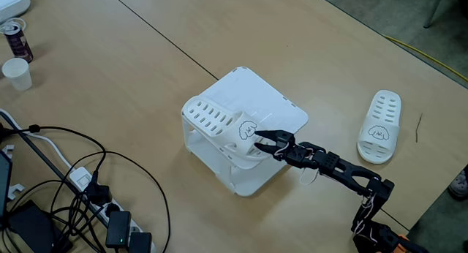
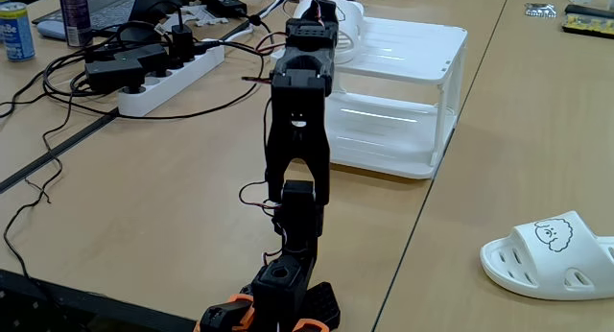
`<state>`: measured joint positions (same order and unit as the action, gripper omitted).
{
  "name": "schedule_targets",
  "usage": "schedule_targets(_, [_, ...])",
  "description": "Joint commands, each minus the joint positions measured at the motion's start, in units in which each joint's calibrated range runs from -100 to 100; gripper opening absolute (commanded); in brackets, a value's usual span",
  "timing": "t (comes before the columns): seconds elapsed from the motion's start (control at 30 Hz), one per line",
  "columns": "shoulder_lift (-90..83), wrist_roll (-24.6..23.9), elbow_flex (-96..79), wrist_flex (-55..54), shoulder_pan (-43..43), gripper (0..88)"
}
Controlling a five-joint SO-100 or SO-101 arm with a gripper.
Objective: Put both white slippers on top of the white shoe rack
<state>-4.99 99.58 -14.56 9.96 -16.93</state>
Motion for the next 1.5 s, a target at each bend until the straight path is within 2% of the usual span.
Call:
schedule_targets(0.0, [-6.2, 0.4, -0.1, -0.3, -0.1, 18.4])
schedule_targets(0.3, [-10.7, 0.4, -1.3, -0.3, 2.8, 17.6])
schedule_targets(0.63, [-12.2, 0.4, -5.9, -0.3, 10.3, 0.5])
schedule_targets(0.93, [-12.2, 0.4, -14.0, -0.4, 10.3, 0.8])
schedule_targets(1.47, [-12.2, 0.4, -14.4, -0.4, 6.1, 0.8])
